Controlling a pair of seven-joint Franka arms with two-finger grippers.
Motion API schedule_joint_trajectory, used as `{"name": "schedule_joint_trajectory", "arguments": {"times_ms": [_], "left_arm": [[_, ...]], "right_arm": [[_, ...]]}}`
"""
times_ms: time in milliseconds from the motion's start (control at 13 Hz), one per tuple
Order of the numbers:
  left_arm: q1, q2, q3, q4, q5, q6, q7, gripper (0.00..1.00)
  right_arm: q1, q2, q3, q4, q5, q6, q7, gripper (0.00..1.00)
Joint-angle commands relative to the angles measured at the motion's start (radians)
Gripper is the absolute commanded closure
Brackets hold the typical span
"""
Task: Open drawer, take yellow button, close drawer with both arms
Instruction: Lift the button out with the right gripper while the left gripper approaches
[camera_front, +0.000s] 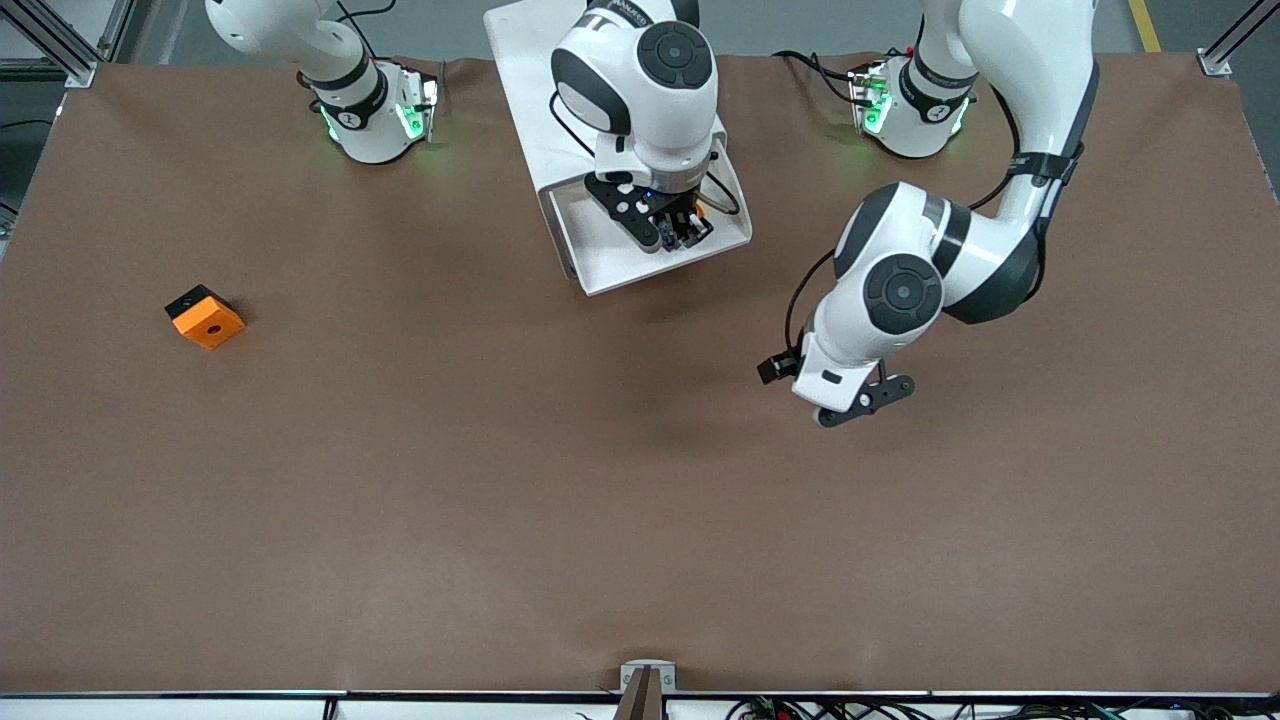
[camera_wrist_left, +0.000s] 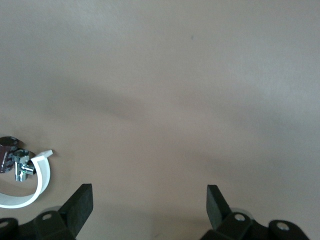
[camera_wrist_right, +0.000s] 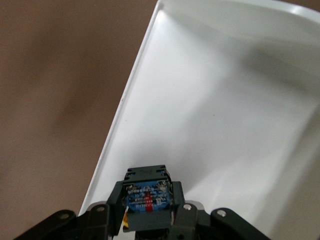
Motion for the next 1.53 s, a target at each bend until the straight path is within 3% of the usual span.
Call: {"name": "schedule_joint_trajectory", "arguments": {"times_ms": [0, 230, 460, 766, 1150, 1456], "left_arm": [[0.013, -0.049, -0.041, -0.081, -0.008, 0.018, 0.014, 0.00], [0.014, -0.098, -0.061, -0.161, -0.040, 0.029, 0.022, 0.00], [0.013, -0.097, -0.097, -0.198, -0.041, 0.098, 0.023, 0.00], [0.013, -0.097, -0.173, -0.199, -0.096, 0.109, 0.022, 0.00], [0.001, -0.089, -0.250, -0.199, -0.117, 0.099, -0.070, 0.00], [-0.007, -0.086, -0.316, -0.198, -0.117, 0.096, -0.154, 0.00]], "right_arm": [[-0.025, -0.011, -0.015, 0.035, 0.002, -0.016, -0.029, 1.00], [-0.108, -0.086, -0.016, 0.038, 0.017, -0.089, -0.181, 1.00], [-0.220, -0.165, -0.018, 0.038, 0.016, -0.196, -0.457, 1.00], [-0.444, -0.220, -0.019, 0.020, 0.011, -0.304, -0.836, 1.00], [-0.759, -0.205, -0.019, 0.001, -0.041, -0.277, -1.323, 1.00], [-1.001, -0.099, -0.019, 0.001, -0.053, -0.179, -1.658, 1.00]]}}
